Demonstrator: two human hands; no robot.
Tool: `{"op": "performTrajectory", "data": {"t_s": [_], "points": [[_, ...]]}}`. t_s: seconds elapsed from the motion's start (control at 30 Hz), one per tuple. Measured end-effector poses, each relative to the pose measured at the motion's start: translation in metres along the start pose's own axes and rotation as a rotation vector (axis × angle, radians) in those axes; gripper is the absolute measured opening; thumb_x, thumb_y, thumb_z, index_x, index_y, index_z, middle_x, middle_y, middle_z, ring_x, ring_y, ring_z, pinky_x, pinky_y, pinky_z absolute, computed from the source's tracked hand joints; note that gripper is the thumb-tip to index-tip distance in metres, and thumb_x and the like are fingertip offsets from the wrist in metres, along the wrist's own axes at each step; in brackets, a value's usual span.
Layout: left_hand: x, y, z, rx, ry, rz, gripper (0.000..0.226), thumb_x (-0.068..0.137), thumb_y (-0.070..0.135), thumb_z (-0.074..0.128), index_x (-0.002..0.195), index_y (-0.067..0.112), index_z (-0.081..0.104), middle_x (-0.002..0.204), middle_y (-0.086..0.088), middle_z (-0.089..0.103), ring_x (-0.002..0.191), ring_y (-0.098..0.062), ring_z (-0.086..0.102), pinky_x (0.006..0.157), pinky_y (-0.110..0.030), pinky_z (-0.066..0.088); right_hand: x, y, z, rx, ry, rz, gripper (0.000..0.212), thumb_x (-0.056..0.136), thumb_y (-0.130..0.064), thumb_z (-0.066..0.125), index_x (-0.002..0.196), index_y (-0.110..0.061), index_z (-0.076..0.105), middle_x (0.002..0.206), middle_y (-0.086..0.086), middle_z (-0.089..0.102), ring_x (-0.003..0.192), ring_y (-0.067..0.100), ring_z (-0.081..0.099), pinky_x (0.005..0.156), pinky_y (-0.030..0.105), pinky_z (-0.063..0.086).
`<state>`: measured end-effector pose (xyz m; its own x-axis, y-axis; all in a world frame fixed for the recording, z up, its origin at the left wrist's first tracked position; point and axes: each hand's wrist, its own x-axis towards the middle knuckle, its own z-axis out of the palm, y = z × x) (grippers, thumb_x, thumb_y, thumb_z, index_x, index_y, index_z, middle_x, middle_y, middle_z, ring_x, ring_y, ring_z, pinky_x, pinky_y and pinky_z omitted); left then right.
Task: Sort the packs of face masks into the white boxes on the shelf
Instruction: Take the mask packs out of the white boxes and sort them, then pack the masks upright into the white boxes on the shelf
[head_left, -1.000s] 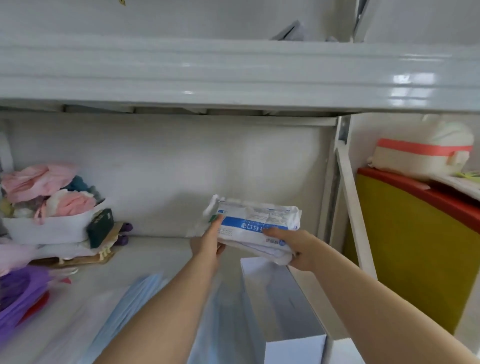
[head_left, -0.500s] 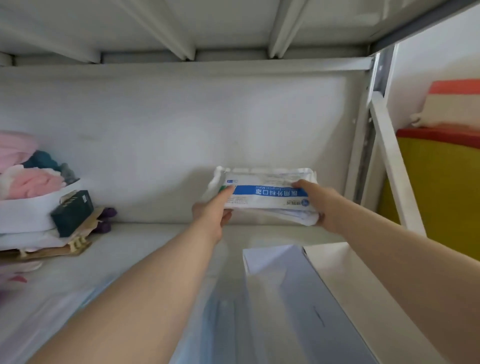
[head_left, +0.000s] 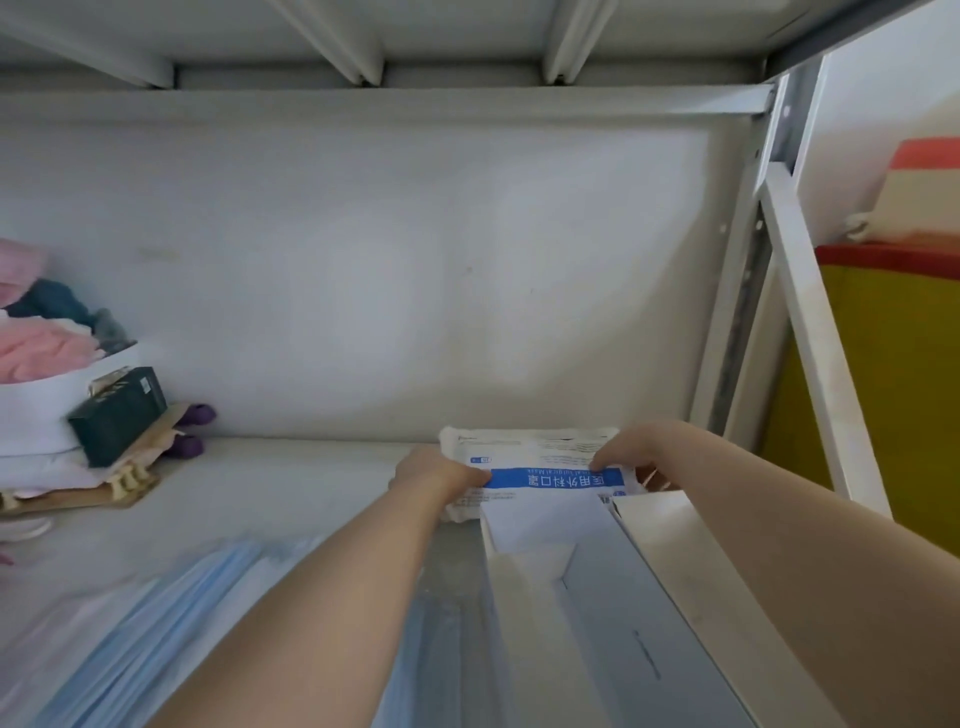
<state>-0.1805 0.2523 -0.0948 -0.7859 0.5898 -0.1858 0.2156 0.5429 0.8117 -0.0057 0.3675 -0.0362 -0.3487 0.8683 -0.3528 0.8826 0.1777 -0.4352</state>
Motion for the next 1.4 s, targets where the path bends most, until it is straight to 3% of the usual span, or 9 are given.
{"op": "performTrajectory", "data": {"t_s": [0.17,0.37,0.57,0.73,0.83,1.0,1.13,1.23,1.4], "points": [[-0.011,0.006,-0.009,0.183,0.096,0.092,0.063,0.069,0.056,0.073,0.119,0.018,0.06,0.124,-0.007,0.062,0.118,-0.03,0.055,0.098,-0.037,0.048,-0.018,-0.004,-0.007,-0.113,0.263,-0.096,0.043,0.092,-0.028,0.06,0.125,0.0,0.055,0.123,0.013,0.059,0.104,0.025,0.056,0.09,0.03,0.046],[-0.055,0.019,-0.036,0.106,0.182,0.12,0.046,0.084,0.032,0.061,0.121,0.006,0.051,0.125,-0.012,0.059,0.115,-0.034,0.056,0.093,-0.035,0.048,-0.077,-0.013,-0.02,-0.039,0.352,-0.178,0.031,0.089,-0.023,0.059,0.108,0.002,0.06,0.068,0.002,0.047,0.081,0.023,0.05,0.067,0.025,0.04],[-0.135,0.053,-0.086,0.056,0.165,0.203,0.03,0.084,0.021,0.059,0.108,0.003,0.062,0.113,-0.013,0.065,0.102,-0.03,0.063,0.075,-0.027,0.048,-0.159,-0.045,-0.002,0.035,0.384,-0.329,0.028,0.086,-0.02,0.056,0.064,-0.009,0.043,0.063,0.002,0.044,0.064,0.021,0.046,0.046,0.023,0.032],[-0.183,0.037,-0.129,0.164,0.129,0.294,0.015,0.084,0.023,0.06,0.084,0.008,0.061,0.103,-0.024,0.066,0.093,-0.03,0.065,0.057,-0.028,0.039,-0.208,-0.03,0.024,-0.282,0.278,-0.415,0.04,0.088,-0.037,0.052,0.109,-0.005,0.062,0.098,0.012,0.061,0.084,0.029,0.055,0.066,0.027,0.042],[-0.19,-0.012,-0.165,0.228,0.197,0.237,0.027,0.086,0.021,0.059,0.094,-0.003,0.069,0.107,-0.025,0.068,0.103,-0.032,0.064,0.069,-0.035,0.046,-0.221,0.024,0.026,-0.265,0.318,-0.344,0.047,0.089,-0.041,0.05,0.127,-0.014,0.056,0.112,0.007,0.065,0.091,0.023,0.059,0.081,0.03,0.052],[-0.176,-0.134,-0.217,0.241,0.25,-0.032,0.038,0.088,0.028,0.06,0.109,-0.003,0.065,0.114,-0.024,0.066,0.106,-0.036,0.062,0.081,-0.034,0.045,-0.256,0.11,0.04,0.057,0.215,-0.392,0.039,0.09,-0.05,0.057,0.122,-0.028,0.064,0.125,-0.008,0.062,0.107,0.016,0.058,0.092,0.027,0.043],[-0.175,-0.196,-0.222,0.269,0.236,-0.132,0.04,0.089,0.037,0.058,0.102,0.0,0.064,0.108,-0.021,0.067,0.096,-0.034,0.063,0.072,-0.032,0.043,-0.27,0.131,0.068,0.02,0.216,-0.41,0.047,0.087,-0.063,0.043,0.125,-0.04,0.058,0.13,-0.015,0.059,0.118,0.013,0.054,0.108,0.037,0.038],[-0.174,-0.203,-0.212,0.334,0.245,-0.122,0.053,0.09,0.048,0.056,0.118,0.004,0.059,0.123,-0.015,0.062,0.111,-0.032,0.058,0.087,-0.034,0.044,-0.267,0.121,0.083,-0.014,0.306,-0.381,0.039,0.092,-0.058,0.041,0.126,-0.041,0.051,0.128,-0.015,0.058,0.116,0.012,0.054,0.111,0.04,0.033],[-0.168,-0.193,-0.2,0.345,0.2,-0.093,0.04,0.092,0.05,0.048,0.092,0.012,0.061,0.102,-0.008,0.067,0.091,-0.024,0.059,0.078,-0.03,0.043,-0.272,0.093,0.099,-0.118,0.423,-0.38,0.025,0.097,-0.052,0.036,0.112,-0.039,0.05,0.11,-0.016,0.061,0.099,0.008,0.054,0.102,0.032,0.027]]}}
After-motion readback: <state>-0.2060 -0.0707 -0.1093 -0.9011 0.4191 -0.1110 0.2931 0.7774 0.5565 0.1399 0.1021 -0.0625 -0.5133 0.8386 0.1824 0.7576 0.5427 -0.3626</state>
